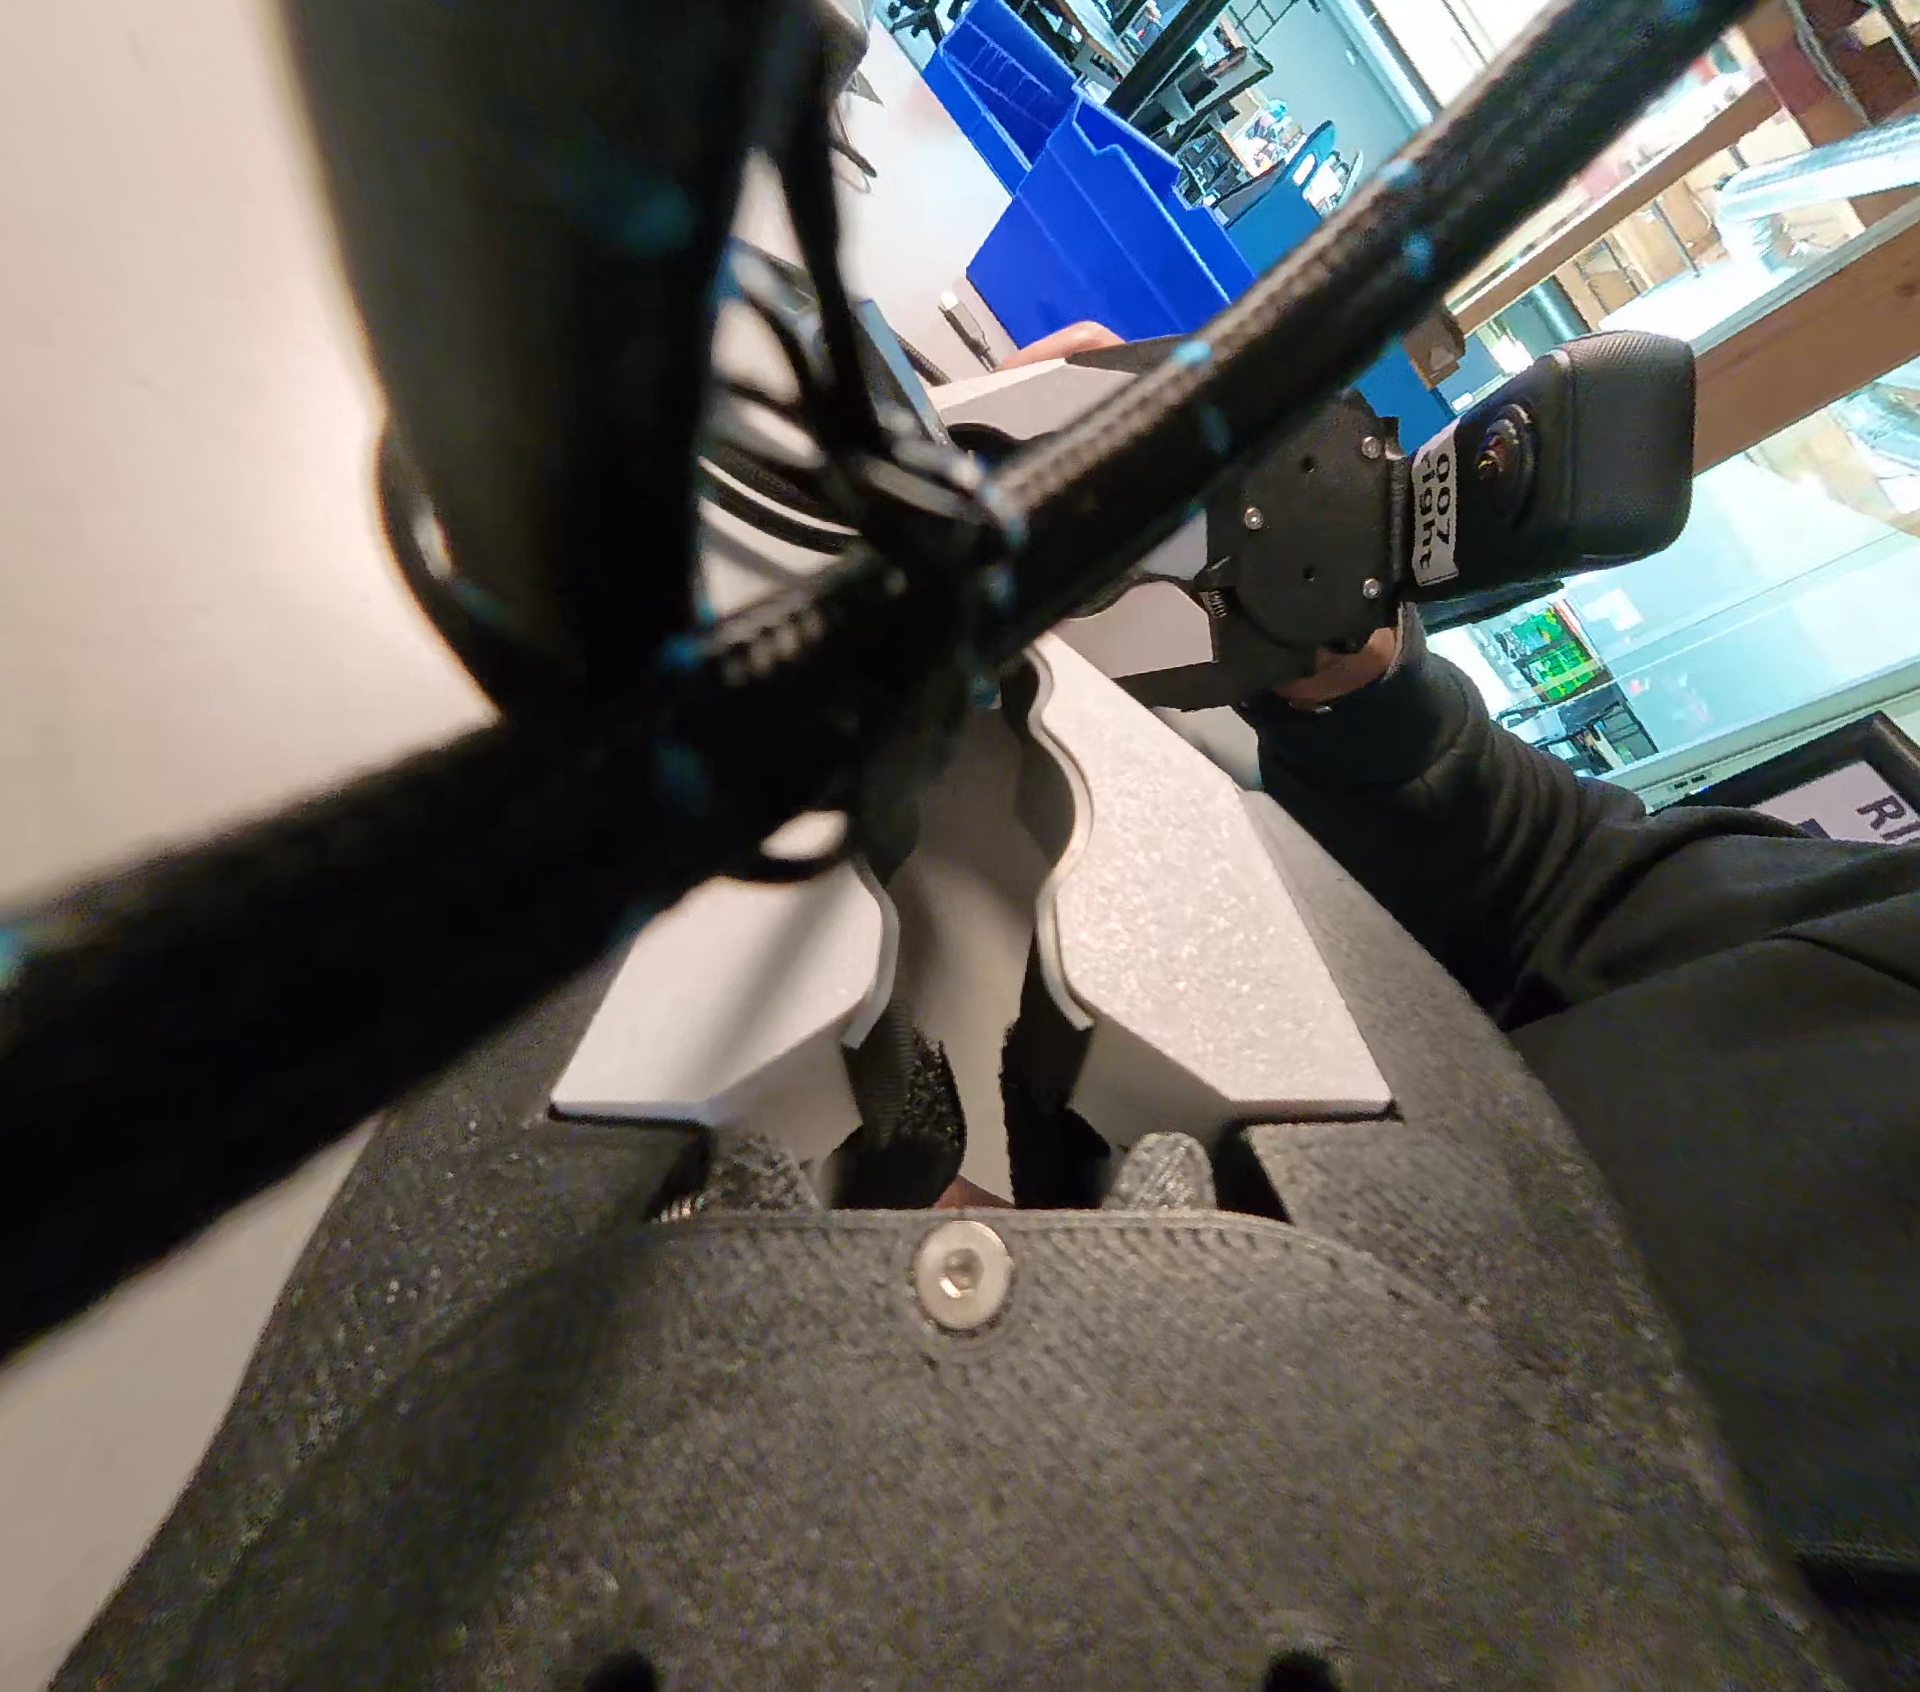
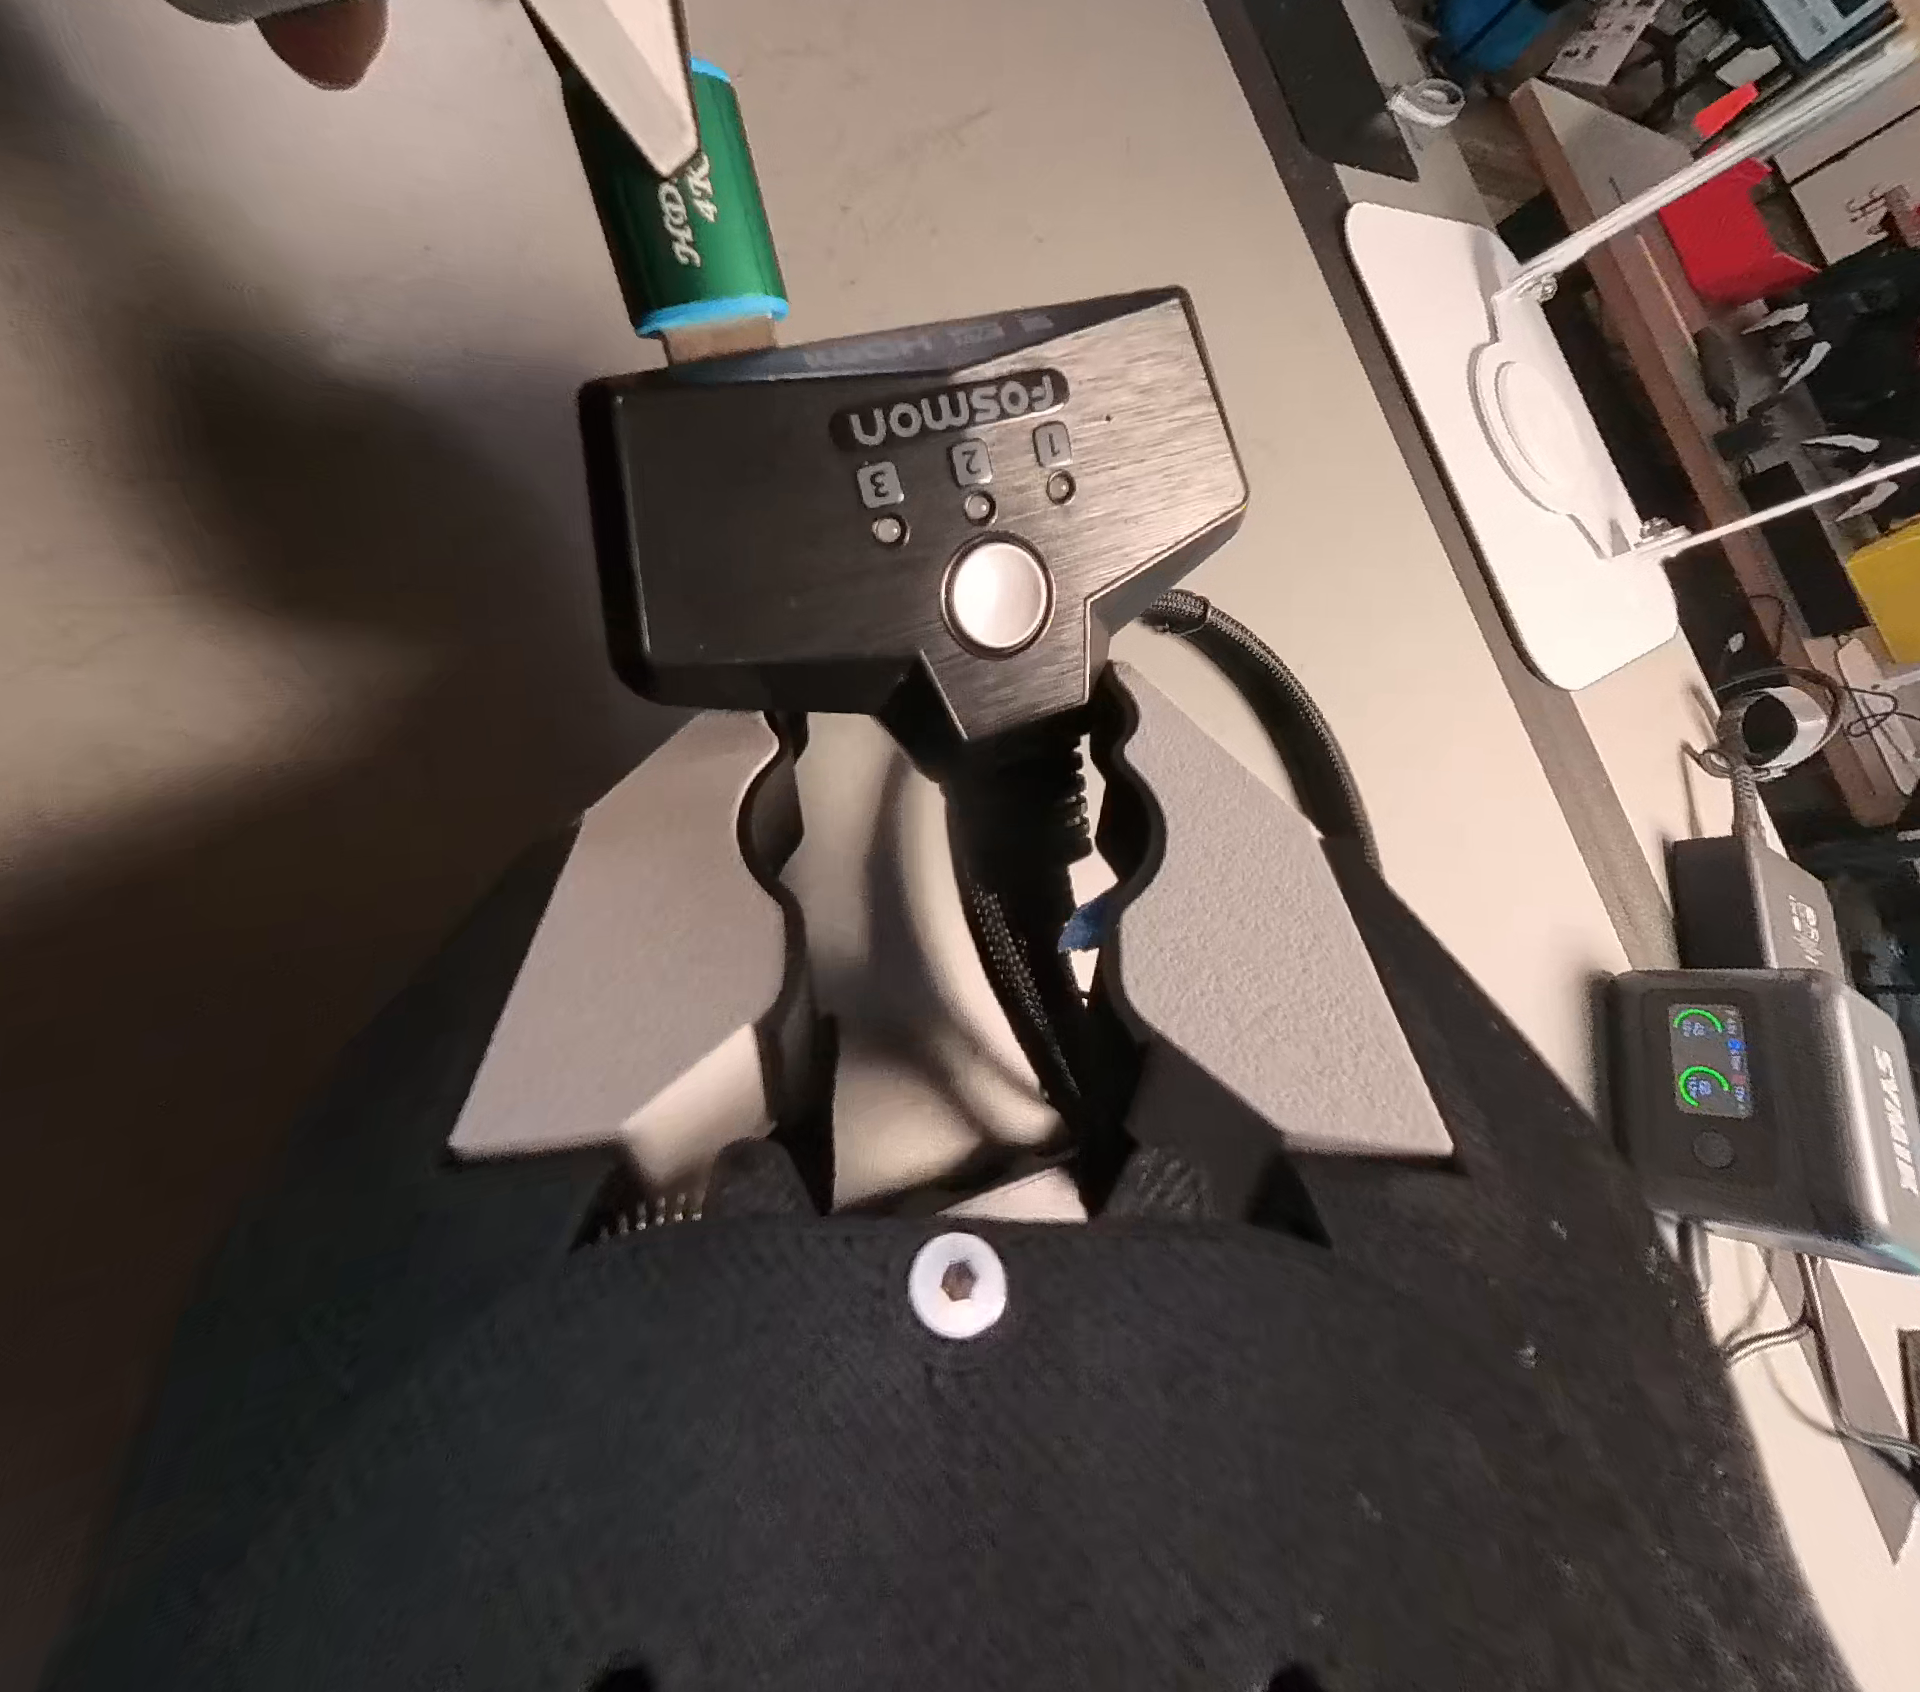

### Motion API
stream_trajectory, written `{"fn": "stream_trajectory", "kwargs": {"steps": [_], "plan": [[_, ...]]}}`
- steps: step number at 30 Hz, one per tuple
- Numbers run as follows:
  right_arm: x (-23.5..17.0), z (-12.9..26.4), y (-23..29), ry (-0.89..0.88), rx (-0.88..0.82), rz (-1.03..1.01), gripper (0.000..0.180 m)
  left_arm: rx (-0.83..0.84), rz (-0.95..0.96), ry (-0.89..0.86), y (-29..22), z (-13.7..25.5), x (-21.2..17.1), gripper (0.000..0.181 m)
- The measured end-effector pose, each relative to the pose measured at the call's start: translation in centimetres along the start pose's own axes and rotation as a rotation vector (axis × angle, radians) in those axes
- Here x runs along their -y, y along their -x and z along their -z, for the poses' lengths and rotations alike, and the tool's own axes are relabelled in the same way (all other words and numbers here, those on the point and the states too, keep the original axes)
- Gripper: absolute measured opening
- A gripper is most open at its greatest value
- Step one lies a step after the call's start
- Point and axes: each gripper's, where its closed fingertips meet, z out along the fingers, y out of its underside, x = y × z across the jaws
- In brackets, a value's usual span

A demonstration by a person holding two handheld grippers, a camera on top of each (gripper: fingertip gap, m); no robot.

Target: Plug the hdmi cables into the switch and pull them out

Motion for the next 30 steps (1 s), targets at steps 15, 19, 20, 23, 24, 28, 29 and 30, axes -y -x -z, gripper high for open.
{"fn": "stream_trajectory", "kwargs": {"steps": [15, 19, 20, 23, 24, 28, 29, 30], "plan": [[0.05, -0.76, 0.27, 0.058, -0.064, -0.12, 0.05, 0.069, 0.0, -0.085, 0.5, -0.02, 0.13, 0.014], [0.21, -0.75, 0.2, 0.051, -0.076, -0.143, 0.05, 0.076, -0.006, -0.116, 0.49, 0.06, 0.42, 0.015], [0.22, -0.75, 0.11, 0.046, -0.082, -0.137, 0.05, 0.075, -0.008, -0.118, 0.48, 0.07, 0.46, 0.014], [-0.02, -0.69, -0.34, 0.036, -0.109, -0.076, 0.051, 0.038, 0.037, -0.088, 0.38, -0.09, 0.34, 0.015], [-0.12, -0.66, -0.48, 0.036, -0.118, -0.051, 0.051, 0.019, 0.058, -0.071, 0.31, -0.19, 0.19, 0.015], [0.17, -0.38, -0.7, 0.011, -0.141, 0.044, 0.05, -0.044, 0.13, -0.036, -0.13, -0.49, -0.3, 0.025], [0.44, -0.23, -0.61, -0.009, -0.129, 0.051, 0.048, -0.05, 0.147, -0.037, -0.08, -0.51, -0.34, 0.021], [0.83, -0.01, -0.43, -0.039, -0.11, 0.054, 0.046, -0.044, 0.157, -0.035, 0.15, -0.49, -0.42, 0.015]]}}
